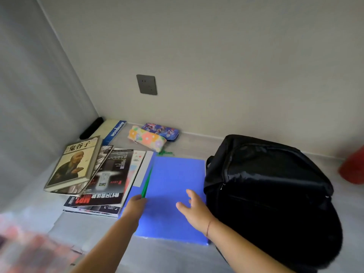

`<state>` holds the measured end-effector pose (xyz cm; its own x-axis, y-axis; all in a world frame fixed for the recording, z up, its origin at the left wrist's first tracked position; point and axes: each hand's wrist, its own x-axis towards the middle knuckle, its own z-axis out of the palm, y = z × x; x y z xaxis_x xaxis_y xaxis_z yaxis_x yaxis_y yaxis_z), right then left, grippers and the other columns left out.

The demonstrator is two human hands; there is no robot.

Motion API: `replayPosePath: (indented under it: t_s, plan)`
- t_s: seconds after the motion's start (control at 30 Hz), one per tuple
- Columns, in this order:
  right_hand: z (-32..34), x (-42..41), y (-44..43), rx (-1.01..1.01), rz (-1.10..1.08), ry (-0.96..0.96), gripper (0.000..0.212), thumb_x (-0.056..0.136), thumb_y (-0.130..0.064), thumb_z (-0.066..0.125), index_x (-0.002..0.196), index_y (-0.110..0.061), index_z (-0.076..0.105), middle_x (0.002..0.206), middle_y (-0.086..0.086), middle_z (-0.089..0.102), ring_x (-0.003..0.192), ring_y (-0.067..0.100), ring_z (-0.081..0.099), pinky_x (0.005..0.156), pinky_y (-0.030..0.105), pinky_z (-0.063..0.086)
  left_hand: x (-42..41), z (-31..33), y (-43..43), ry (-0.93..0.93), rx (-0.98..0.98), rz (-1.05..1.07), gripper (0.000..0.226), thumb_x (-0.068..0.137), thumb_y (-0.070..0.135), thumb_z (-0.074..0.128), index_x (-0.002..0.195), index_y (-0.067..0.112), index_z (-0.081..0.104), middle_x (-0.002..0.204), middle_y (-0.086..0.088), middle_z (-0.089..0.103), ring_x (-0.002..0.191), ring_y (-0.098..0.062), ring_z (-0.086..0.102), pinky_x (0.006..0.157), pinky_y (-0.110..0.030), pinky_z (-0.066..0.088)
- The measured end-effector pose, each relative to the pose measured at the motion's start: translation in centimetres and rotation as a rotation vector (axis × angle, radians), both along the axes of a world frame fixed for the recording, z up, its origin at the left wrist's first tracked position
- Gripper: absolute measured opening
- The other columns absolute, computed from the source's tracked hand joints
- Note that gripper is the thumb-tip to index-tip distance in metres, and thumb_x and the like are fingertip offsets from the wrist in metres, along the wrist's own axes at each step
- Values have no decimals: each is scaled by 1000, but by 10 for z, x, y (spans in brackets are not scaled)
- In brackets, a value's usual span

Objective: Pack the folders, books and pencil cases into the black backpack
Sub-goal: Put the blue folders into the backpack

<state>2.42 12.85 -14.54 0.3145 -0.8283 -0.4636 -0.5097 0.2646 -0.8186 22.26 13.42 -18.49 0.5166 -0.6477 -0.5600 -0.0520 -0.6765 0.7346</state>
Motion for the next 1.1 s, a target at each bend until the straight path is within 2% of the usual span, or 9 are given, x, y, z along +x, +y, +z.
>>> replayPosePath:
  t_s: [0.1,0.27,0.4,0.5,0.63,0.73,0.83,0.9,1.1]
  plan:
    - [-34,24,-22,36,-95,207,74,92,-37,53,149,-6,18,155,12,22,144,24,24,115,30,23,17,-3,-11,109,-7,-20,48,93,5,49,140,0,37,100,-12,52,77,-24,51,70,-29,40]
    - [-62,31,-39,23,-332,388,80,90,-34,58,149,-2,14,157,16,16,145,28,20,117,33,21,36,-5,-27,192,24,-151,53,96,12,48,145,3,29,128,-14,50,91,-23,55,76,-27,41]
    - [-69,41,-51,71,-668,192,71,88,-14,61,145,6,23,151,22,31,137,33,36,111,37,32,51,-14,-41,250,81,-229,50,96,16,48,142,3,32,130,-16,51,98,-26,52,82,-31,41]
    - [-72,44,-56,135,-760,101,64,89,-15,60,142,3,31,146,20,39,132,34,43,108,41,37,57,-19,-50,294,102,-199,43,94,16,51,134,4,41,88,-7,53,73,-18,47,73,-31,39]
    - [-76,52,-63,213,-829,78,47,87,-14,62,125,9,48,128,27,55,115,39,56,92,44,47,67,-24,-59,305,122,-188,38,92,14,54,127,-1,50,85,-8,53,77,-23,47,72,-28,37]
    - [-75,50,-70,280,-829,33,40,86,-13,62,116,13,58,121,30,60,110,42,60,86,45,51,68,-22,-63,184,140,-231,43,89,17,54,130,2,47,116,-15,55,91,-28,51,81,-34,41]
    - [-74,52,-72,328,-786,-27,36,88,-17,62,117,4,62,120,21,64,106,35,64,87,40,52,72,-20,-64,-13,189,-298,55,87,23,52,138,8,37,140,-16,37,122,-36,46,103,-40,41]
    - [-73,57,-74,357,-751,-52,35,89,-18,61,117,3,62,119,20,65,103,34,65,77,35,53,75,-20,-64,-61,222,-329,60,88,23,51,143,8,29,146,-14,28,132,-35,34,110,-42,33]
    - [-68,69,-79,336,-700,18,39,83,-27,63,119,-10,59,118,14,64,102,34,64,93,48,53,74,-21,-68,-41,264,-266,58,88,22,52,138,1,31,142,-17,34,131,-34,37,111,-44,32]
